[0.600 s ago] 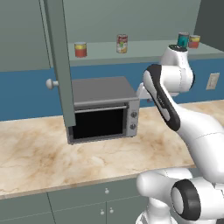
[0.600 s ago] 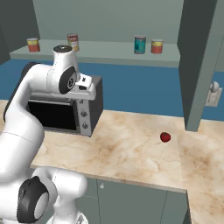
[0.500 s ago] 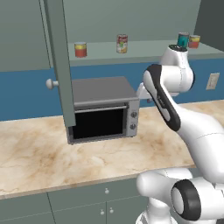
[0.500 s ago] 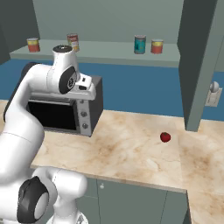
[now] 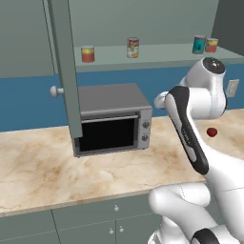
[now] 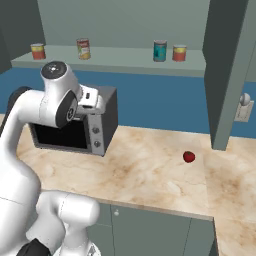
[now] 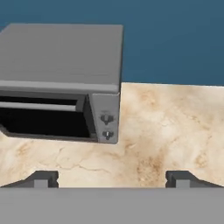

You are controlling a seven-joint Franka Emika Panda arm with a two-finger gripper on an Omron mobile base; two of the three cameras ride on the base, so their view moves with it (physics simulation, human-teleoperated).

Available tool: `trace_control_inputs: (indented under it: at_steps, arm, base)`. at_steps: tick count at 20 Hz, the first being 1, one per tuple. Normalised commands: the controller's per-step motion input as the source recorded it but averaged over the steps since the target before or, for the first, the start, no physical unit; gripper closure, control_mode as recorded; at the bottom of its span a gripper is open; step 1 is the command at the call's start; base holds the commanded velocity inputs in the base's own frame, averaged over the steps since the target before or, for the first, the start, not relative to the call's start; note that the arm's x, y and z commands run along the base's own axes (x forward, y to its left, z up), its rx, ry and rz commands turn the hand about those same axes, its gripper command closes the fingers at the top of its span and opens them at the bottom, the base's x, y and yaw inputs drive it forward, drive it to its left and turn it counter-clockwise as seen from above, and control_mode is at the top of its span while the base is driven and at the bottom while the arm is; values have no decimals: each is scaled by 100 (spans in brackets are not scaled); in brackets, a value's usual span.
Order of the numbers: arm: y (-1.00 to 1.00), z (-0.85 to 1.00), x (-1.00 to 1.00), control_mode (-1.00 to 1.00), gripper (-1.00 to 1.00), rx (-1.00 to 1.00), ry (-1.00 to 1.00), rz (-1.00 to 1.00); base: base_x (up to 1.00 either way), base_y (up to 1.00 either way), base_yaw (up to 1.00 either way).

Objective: Stack two cans on top of the other two cans in the cabinet.

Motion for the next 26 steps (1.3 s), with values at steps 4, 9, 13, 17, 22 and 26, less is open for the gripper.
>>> trace_control_inputs:
  at_steps: [4,9,13,17,22,26]
  arm:
    - [9,43,-18,-100,-100,0,-38,2]
    - [16,52,-2,-100,-100,0,-16,11]
    - [16,61,0,-100,-100,0,-9,8]
    - [15,61,0,-100,-100,0,1,1]
    - [15,53,1,-100,-100,0,8,0]
    - [7,37,10,-100,-100,2,4,0]
  base:
    - [0,0,0]
    - [0,0,0]
    - [0,0,0]
    - [0,0,0]
    - [0,0,0]
    - [0,0,0]
